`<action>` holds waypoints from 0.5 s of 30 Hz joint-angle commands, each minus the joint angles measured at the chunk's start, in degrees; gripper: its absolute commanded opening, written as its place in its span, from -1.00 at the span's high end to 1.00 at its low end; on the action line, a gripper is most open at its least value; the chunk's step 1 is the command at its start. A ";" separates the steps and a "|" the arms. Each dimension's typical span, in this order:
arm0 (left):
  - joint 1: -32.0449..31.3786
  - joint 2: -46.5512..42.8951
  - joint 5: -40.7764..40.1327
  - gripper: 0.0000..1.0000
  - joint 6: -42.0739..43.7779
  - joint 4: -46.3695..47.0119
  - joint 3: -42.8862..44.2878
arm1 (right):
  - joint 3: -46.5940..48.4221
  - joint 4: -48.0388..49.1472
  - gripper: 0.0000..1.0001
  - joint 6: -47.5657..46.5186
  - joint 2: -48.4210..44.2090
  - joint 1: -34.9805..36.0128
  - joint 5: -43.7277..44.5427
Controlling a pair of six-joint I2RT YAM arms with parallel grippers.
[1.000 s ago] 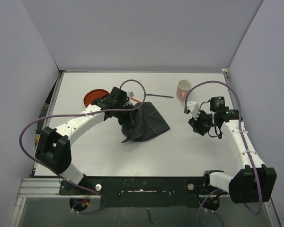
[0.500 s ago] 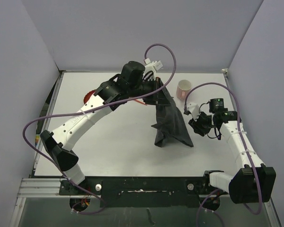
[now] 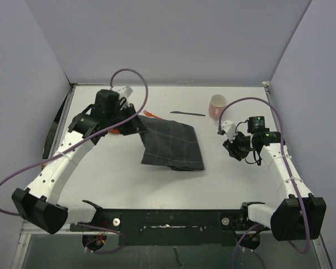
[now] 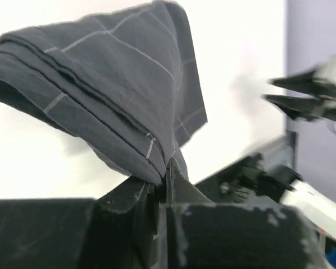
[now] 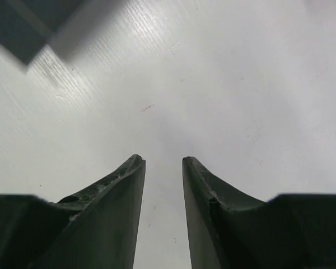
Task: Set the dinner table for one person
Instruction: Flatten out the napkin at the center of the board.
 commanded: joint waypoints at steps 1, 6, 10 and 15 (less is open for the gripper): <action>10.84 -8.54 -2.79 0.83 3.84 -2.42 -13.82 | -0.06 0.85 0.31 0.50 0.42 -0.48 -0.88; 15.42 -8.67 -2.69 -0.96 3.99 4.34 -27.80 | 0.31 -0.32 0.31 0.68 0.46 -0.47 -1.56; 15.29 -9.09 -2.10 -0.96 3.54 7.03 -27.35 | 0.69 -0.91 0.30 0.89 0.11 -0.47 -2.21; 15.21 -8.45 0.47 -0.96 3.75 5.90 -20.71 | -0.03 -0.94 0.28 1.05 0.17 0.30 -5.83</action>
